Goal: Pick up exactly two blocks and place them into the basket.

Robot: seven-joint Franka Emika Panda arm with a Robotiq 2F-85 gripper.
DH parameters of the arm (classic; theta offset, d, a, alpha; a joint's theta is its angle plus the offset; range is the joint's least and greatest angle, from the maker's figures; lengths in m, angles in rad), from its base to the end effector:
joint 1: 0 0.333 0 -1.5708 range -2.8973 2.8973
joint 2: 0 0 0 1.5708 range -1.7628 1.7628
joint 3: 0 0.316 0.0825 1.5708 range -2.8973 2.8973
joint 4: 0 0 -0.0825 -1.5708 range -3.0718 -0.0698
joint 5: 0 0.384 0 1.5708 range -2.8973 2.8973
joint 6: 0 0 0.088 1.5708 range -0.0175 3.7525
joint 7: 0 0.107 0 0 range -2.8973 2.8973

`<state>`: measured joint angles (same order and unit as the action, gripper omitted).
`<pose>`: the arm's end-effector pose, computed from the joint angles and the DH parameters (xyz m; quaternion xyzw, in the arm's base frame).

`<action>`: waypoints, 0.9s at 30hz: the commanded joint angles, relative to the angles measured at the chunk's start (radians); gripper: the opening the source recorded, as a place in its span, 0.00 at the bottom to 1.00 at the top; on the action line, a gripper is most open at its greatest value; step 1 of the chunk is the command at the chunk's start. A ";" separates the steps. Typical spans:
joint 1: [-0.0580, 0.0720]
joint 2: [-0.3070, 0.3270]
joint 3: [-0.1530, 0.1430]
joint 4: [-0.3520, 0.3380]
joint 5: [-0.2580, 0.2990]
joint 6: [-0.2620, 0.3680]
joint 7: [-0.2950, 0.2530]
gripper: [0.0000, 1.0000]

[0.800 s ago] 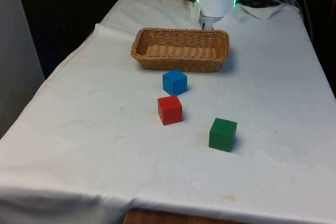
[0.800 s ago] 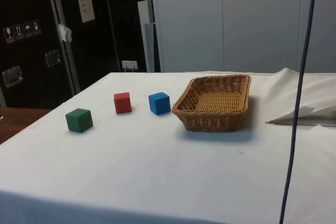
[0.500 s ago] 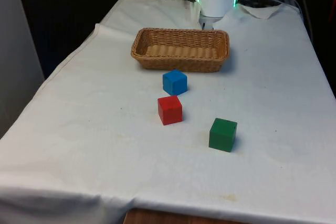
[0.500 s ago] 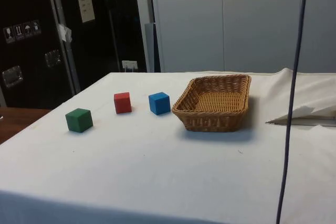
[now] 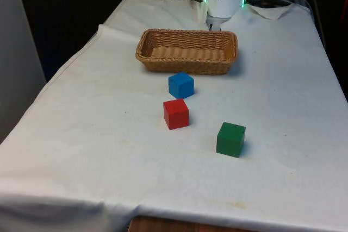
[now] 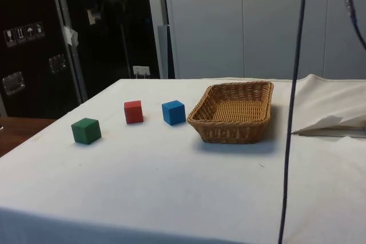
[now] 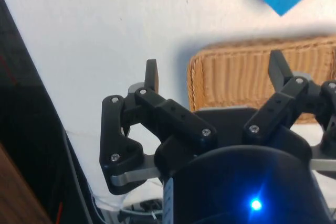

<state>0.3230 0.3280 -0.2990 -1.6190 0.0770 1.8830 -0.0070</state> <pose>0.6459 0.0409 0.4368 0.9996 0.0091 -0.0244 0.0116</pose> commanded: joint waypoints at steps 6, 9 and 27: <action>-0.010 0.070 0.000 0.050 0.034 0.036 -0.010 1.00; -0.011 0.100 0.000 0.078 0.042 0.050 -0.010 1.00; -0.011 0.254 0.008 0.174 0.065 0.173 -0.033 1.00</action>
<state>0.3170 0.5720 -0.2960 -1.4490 0.1320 2.0400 -0.0290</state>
